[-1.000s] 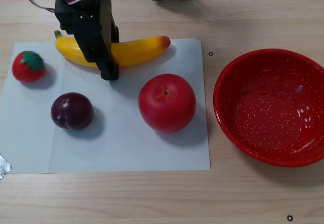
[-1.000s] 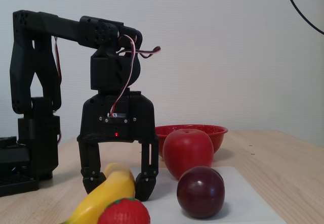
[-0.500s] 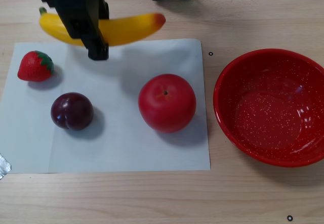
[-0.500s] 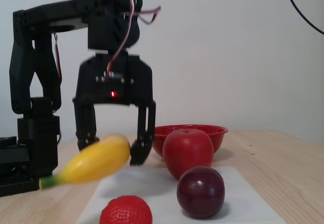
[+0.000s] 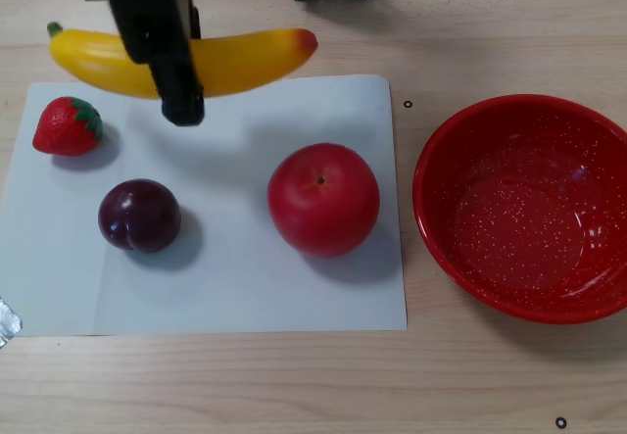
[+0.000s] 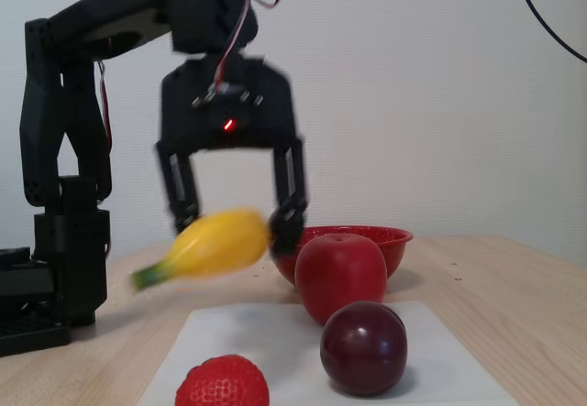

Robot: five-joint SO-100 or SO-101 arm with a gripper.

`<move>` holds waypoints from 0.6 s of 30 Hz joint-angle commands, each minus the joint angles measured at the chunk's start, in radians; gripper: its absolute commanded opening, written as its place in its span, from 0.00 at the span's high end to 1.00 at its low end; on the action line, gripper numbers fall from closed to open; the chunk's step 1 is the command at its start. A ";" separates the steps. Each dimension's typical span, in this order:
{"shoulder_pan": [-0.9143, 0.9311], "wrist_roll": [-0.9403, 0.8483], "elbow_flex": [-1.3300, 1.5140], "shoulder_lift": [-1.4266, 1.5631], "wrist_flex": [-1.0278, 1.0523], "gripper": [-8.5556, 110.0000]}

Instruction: Grasp the banana and put it in the red bowl.

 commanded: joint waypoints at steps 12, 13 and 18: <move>0.301 -0.183 -0.268 0.207 0.023 0.93; 0.331 -0.199 -0.282 0.207 0.023 0.93; 0.491 -0.288 -0.345 0.199 0.023 0.93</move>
